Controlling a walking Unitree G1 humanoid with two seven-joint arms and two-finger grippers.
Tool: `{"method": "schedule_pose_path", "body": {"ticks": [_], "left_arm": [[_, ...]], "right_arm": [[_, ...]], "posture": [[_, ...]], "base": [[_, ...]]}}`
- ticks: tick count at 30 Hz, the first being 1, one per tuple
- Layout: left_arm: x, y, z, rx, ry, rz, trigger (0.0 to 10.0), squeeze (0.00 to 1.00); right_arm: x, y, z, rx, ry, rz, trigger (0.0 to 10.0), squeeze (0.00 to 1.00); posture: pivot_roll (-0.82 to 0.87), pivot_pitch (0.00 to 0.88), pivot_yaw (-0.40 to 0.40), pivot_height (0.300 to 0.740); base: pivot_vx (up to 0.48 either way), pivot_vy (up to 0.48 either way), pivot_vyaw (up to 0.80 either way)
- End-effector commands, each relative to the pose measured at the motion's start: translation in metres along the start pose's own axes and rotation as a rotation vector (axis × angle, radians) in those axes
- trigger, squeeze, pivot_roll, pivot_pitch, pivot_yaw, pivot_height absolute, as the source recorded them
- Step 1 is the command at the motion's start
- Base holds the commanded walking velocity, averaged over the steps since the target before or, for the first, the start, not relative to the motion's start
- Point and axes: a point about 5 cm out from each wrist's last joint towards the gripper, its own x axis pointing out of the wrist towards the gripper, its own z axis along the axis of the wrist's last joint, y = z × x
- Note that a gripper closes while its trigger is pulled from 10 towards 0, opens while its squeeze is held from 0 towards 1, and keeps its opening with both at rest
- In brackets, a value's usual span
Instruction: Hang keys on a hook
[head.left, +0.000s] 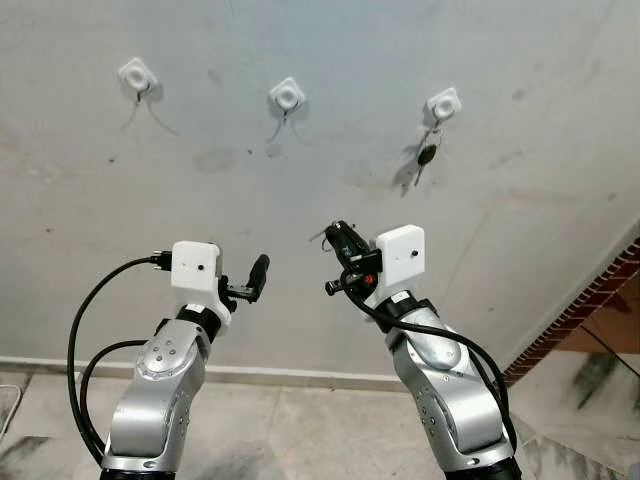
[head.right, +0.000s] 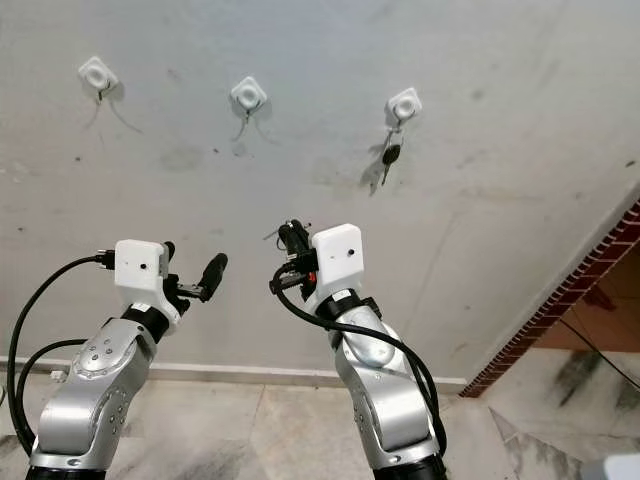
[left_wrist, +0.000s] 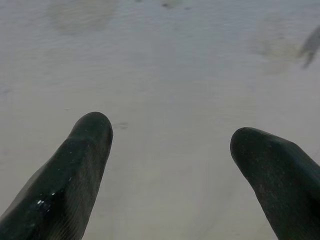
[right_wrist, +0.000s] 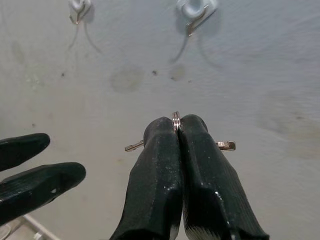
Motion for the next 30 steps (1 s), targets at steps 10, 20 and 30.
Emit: {"method": "schedule_pose_path", "body": {"ticks": [10, 20, 30], "left_arm": [[-0.001, 0.0001, 0.0033, 0.006, -0.01, -0.008, 10.0, 0.0], [-0.001, 0.0004, 0.0017, 0.003, -0.001, -0.003, 10.0, 0.0], [-0.003, -0.0005, -0.0016, 0.023, 0.011, -0.011, 10.0, 0.0]], "right_arm": [[0.0006, 0.002, 0.0026, -0.002, -0.009, 0.014, 10.0, 0.0], [0.0003, 0.0012, 0.0018, 0.0, -0.008, 0.01, 10.0, 0.0], [-0.001, -0.0072, 0.0071, -0.017, -0.039, -0.049, 10.0, 0.0]], "posture": [[0.18, 0.023, -0.073, 0.74], [0.18, 0.022, -0.074, 0.74], [0.18, 0.026, -0.076, 0.74]], "base": [[0.343, 0.321, 0.0], [0.122, 0.126, 0.0], [0.0, 0.0, 0.0]]}}
